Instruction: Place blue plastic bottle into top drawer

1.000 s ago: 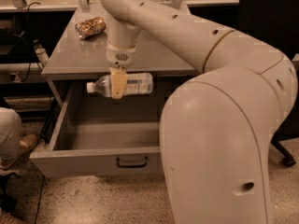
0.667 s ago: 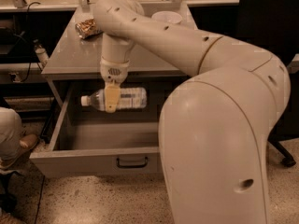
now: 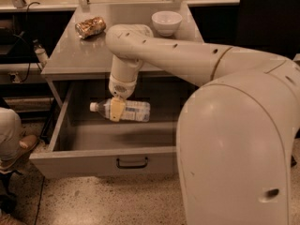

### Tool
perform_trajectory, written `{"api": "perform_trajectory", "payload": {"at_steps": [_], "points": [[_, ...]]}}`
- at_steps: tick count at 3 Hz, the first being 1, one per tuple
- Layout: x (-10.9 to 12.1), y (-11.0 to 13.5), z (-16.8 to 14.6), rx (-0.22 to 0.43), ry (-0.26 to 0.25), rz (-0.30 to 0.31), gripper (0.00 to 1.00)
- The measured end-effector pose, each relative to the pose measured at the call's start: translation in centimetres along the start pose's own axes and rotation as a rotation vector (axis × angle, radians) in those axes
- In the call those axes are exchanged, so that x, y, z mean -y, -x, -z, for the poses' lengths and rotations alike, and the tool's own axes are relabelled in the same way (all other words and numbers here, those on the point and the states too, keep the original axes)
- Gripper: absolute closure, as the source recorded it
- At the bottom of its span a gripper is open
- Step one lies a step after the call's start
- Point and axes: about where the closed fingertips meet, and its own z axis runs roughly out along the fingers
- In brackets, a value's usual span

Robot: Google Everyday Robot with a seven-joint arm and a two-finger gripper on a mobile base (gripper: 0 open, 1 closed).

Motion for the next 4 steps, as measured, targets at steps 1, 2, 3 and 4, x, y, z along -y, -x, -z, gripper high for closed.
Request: {"api": "perform_trajectory", "payload": {"at_steps": [1, 2, 3, 4], "points": [[1.1, -1.6, -2.1, 0.036, -0.046, -0.067, 0.87], [1.9, -3.1, -3.8, 0.070, -0.077, -0.113, 0.62], [2.3, -4.1, -4.6, 0.082, -0.090, -0.136, 0.39], [2.5, -5.1, -4.1, 0.098, -0.118, -0.153, 0.09]]}}
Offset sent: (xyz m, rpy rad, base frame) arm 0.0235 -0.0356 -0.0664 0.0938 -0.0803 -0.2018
